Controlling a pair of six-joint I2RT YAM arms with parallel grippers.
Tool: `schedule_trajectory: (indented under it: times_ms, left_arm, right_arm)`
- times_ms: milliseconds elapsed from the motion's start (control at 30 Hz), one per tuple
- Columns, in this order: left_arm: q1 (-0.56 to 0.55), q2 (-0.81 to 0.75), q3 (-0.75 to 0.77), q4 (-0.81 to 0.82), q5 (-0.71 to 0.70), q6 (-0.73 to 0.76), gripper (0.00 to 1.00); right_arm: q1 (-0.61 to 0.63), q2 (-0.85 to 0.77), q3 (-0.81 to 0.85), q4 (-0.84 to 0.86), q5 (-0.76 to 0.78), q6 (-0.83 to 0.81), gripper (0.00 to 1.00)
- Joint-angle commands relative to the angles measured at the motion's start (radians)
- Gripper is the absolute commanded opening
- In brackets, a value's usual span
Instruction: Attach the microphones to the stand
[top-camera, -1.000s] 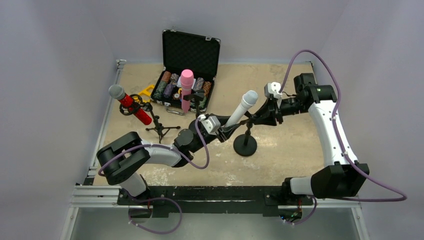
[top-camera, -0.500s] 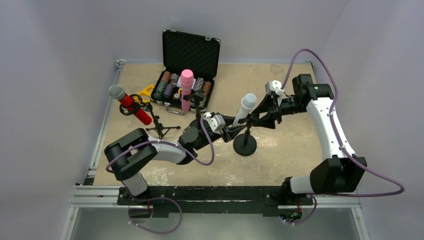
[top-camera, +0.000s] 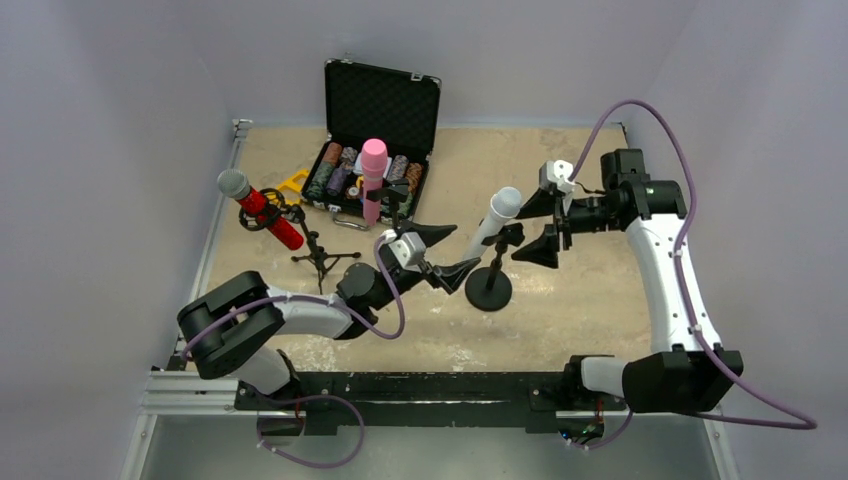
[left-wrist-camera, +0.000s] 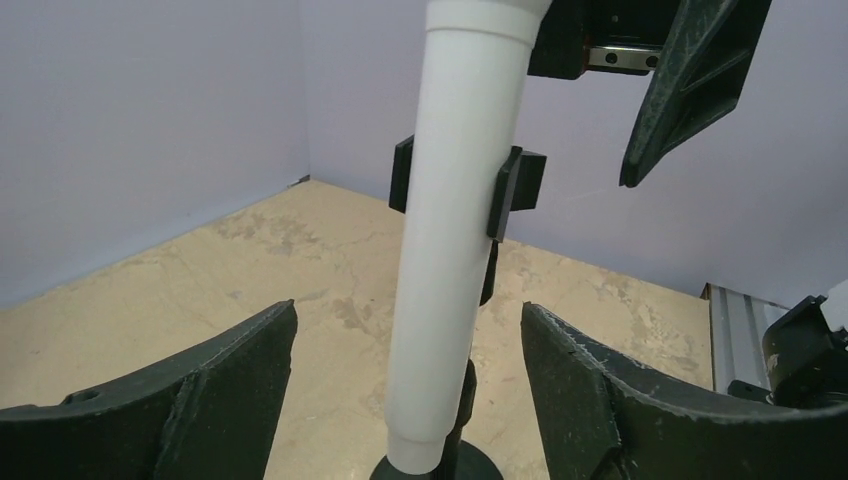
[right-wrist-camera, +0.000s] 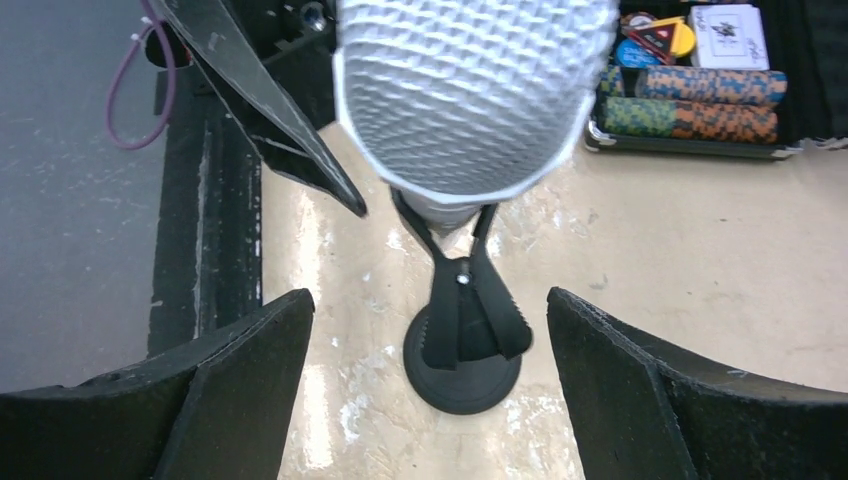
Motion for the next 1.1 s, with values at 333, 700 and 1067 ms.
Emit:
schedule_trajectory:
  times_ms: [333,700,1067]
  left_arm:
    - [-0.005,-0.769,-0.125,-0.986,0.013,-0.051,0.89]
    - [-0.010,-1.097,0.311,-2.114,-0.278,-0.132,0.99]
    - [-0.008,-1.345,0.429,-2.304,-0.725,-0.085,1.00]
  right_arm:
    - [-0.177,-0.331,-0.243,0.456,0.212,0.449,0.98]
    - [-0.249,-0.570,-0.504,0.731,0.443,0.900,0.98]
    - [-0.274,-0.660,-0.655,0.827,0.379,0.933,0.98]
